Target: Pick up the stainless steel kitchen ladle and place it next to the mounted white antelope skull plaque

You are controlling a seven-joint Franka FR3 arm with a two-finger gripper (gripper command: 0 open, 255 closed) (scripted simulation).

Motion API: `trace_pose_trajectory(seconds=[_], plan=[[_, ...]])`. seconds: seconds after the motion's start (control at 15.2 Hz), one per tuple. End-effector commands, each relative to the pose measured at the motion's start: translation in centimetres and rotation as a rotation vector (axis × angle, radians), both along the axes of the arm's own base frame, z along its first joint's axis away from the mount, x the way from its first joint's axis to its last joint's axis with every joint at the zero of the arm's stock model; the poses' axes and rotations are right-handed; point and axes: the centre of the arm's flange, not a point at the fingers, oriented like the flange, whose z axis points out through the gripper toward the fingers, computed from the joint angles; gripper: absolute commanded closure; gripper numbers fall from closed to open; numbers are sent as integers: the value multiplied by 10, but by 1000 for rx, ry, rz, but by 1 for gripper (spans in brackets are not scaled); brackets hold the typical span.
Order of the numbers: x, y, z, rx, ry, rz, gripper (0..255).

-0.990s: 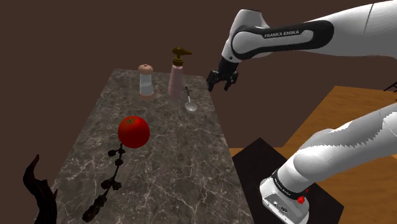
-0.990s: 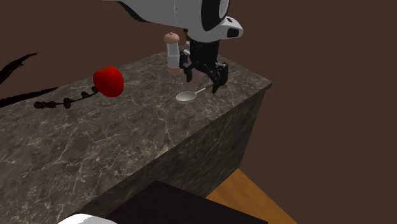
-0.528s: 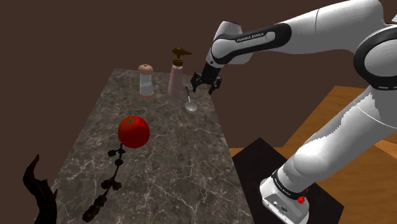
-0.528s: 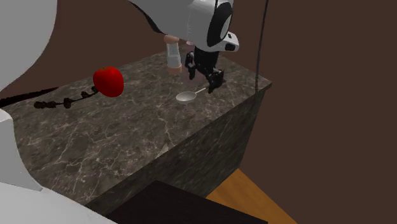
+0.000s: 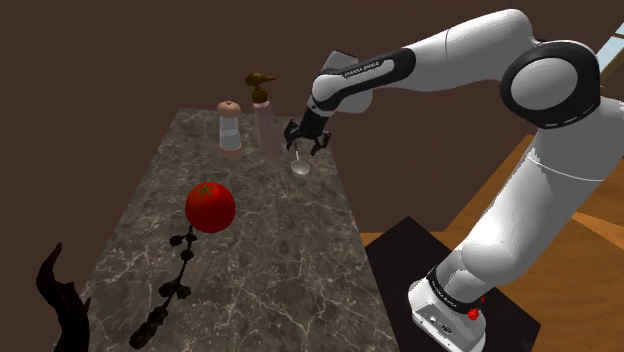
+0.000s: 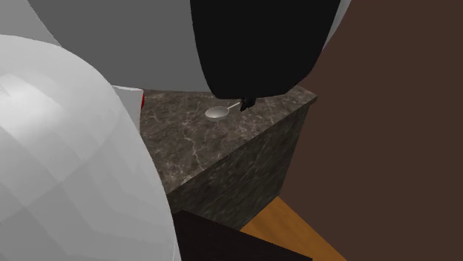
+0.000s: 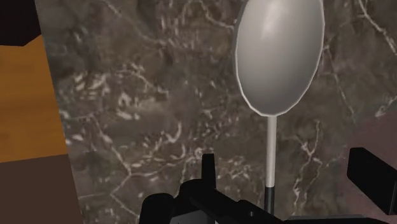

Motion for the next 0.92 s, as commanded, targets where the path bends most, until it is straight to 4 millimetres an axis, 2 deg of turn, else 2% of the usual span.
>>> trace_pose_trajectory(seconds=[0.0,0.26,0.73,0.79,0.86], plan=[[2,1,-11,2,-1,-3,0],[4,6,-29,2,-1,-3,0],[4,6,-29,2,-1,-3,0],[4,6,-29,2,-1,-3,255],[4,6,-29,2,-1,-3,255]])
